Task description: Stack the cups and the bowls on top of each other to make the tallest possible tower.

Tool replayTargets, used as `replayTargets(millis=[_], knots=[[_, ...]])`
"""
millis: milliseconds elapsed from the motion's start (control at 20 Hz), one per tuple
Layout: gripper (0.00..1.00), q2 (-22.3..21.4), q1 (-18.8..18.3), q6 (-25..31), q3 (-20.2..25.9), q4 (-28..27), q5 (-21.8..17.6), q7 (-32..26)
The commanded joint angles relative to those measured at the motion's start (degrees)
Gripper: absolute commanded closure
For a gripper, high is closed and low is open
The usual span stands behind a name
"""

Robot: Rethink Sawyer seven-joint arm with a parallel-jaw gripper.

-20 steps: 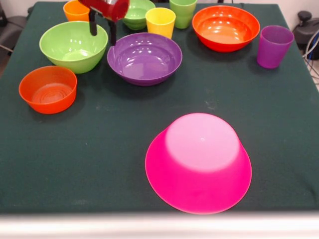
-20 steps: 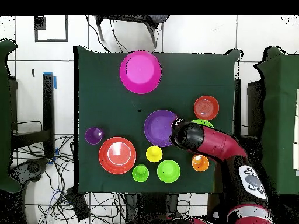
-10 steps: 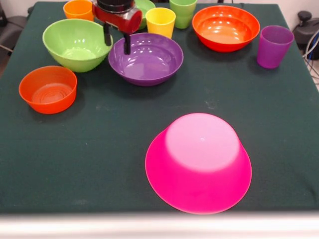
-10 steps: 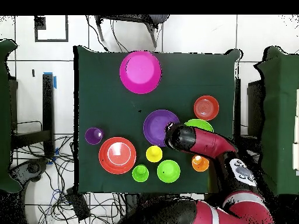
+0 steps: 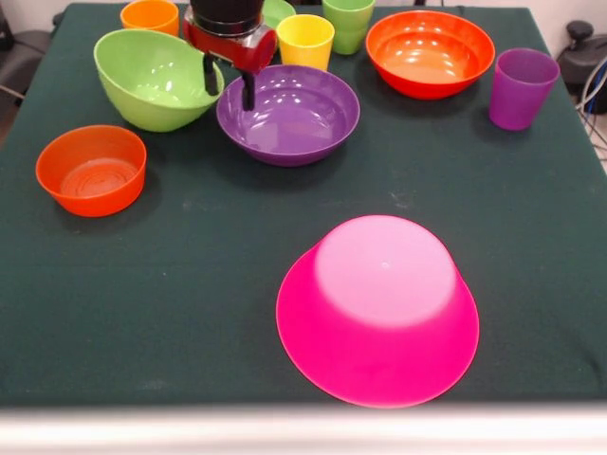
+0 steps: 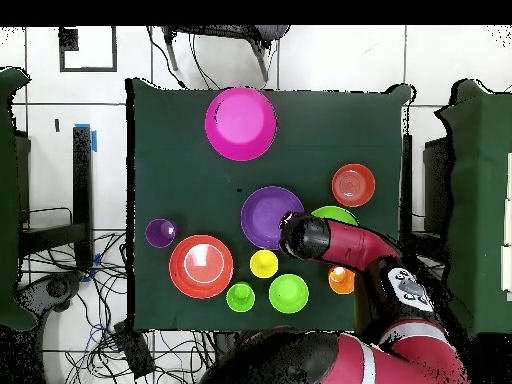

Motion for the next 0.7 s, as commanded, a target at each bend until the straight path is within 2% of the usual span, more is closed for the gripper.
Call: replayTargets(millis=[50,250,400,700], knots=[[0.0,0.7,-1.0,0.1,6.5,-4.3,-4.1,-4.0],[0.0,0.2,-0.6,0.2,6.2,-3.2,-4.3,-3.7],[0.0,-2.1,-1.3,3.2,7.0,-3.1,-3.6,-4.9],[0.0,-5.1,-2.5,5.7,8.5,-2.0,-2.6,-5.7]])
